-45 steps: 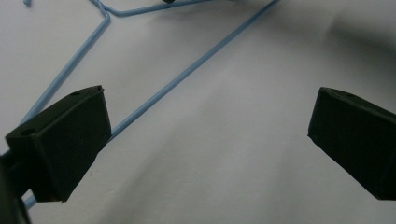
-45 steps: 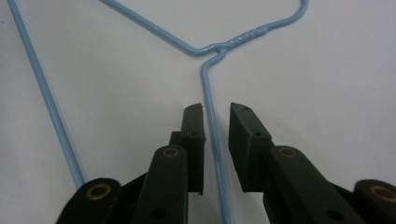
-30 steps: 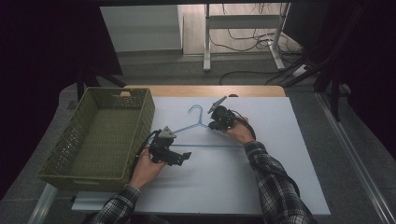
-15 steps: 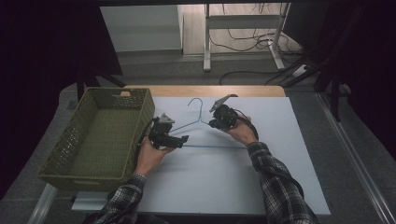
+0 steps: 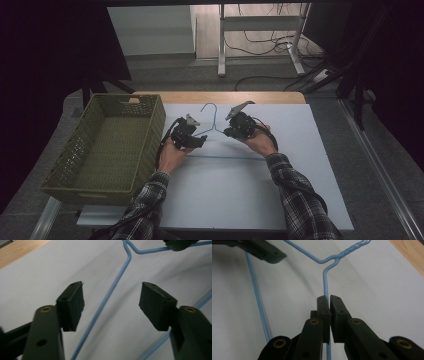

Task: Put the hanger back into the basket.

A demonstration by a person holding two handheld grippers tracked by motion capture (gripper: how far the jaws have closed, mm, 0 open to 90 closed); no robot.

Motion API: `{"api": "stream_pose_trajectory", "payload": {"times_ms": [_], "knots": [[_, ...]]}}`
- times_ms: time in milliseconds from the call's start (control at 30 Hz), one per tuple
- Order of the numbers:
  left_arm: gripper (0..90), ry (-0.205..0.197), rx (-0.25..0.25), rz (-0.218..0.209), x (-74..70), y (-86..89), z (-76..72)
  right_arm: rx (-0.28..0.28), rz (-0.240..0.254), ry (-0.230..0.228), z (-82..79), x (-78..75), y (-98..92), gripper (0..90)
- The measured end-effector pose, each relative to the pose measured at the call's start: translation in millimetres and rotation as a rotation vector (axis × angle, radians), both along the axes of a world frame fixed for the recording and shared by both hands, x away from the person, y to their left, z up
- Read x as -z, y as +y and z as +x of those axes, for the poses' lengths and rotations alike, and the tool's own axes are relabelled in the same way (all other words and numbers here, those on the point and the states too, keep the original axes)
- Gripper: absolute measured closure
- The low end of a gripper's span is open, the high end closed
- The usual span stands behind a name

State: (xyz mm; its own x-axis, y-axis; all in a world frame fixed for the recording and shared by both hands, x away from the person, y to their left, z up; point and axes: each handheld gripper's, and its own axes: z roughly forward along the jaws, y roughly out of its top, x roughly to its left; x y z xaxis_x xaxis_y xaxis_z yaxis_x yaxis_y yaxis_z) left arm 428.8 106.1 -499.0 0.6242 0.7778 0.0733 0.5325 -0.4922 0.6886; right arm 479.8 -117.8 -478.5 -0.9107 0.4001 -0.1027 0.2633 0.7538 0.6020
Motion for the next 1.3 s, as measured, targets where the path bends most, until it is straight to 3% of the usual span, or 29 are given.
{"api": "stream_pose_trajectory", "payload": {"times_ms": [233, 467, 600, 700, 733, 833, 900, 1000, 1133, 1200, 1267, 1300], "knots": [[57.4, 0.032, 0.066, 0.042, 2.6, -3.4, 13.3, -0.007, 0.01, -0.002, -3.5, -5.3, -0.9, 86.8], [75.2, 0.016, 0.116, 0.096, 6.6, -4.3, 13.9, -0.011, 0.013, -0.001, -6.5, -7.3, -2.1, 86.8], [78.0, -0.01, 0.167, 0.122, 4.0, -3.8, 11.9, -0.009, 0.011, -0.005, -8.0, -9.2, -3.2, 86.7], [82.9, -0.013, 0.252, 0.118, 1.8, -4.2, 8.2, -0.002, 0.009, -0.028, -8.9, -13.8, -5.9, 85.4], [86.1, -0.011, 0.285, 0.112, 1.3, -5.4, 6.0, 0.011, 0.01, -0.036, -9.8, -16.7, -7.6, 84.0], [86.9, 0.026, 0.31, 0.0, -3.1, -3.0, 3.7, 0.034, 0.067, -0.037, -10.6, -29.1, -15.8, 79.0], [87.0, 0.03, 0.304, -0.008, -6.1, -4.1, 1.8, 0.052, 0.092, -0.055, -13.4, -40.7, -20.8, 75.7], [87.0, 0.043, 0.278, -0.073, -11.3, -6.2, -2.1, 0.066, 0.126, -0.047, -18.2, -52.8, -22.2, 70.0], [87.0, 0.041, 0.269, -0.078, -18.2, -9.0, -8.8, 0.083, 0.156, -0.043, -24.4, -60.2, -16.1, 62.0], [87.0, 0.039, 0.262, -0.083, -21.0, -9.8, -13.0, 0.112, 0.183, -0.022, -25.1, -61.1, -12.0, 55.2], [87.0, 0.041, 0.257, -0.095, -21.6, -10.9, -16.9, 0.127, 0.196, -0.006, -24.9, -61.2, -9.9, 53.9], [87.0, 0.04, 0.255, -0.095, -21.6, -11.4, -18.6, 0.164, 0.223, 0.022, -22.7, -60.1, -4.8, 50.3]]}}
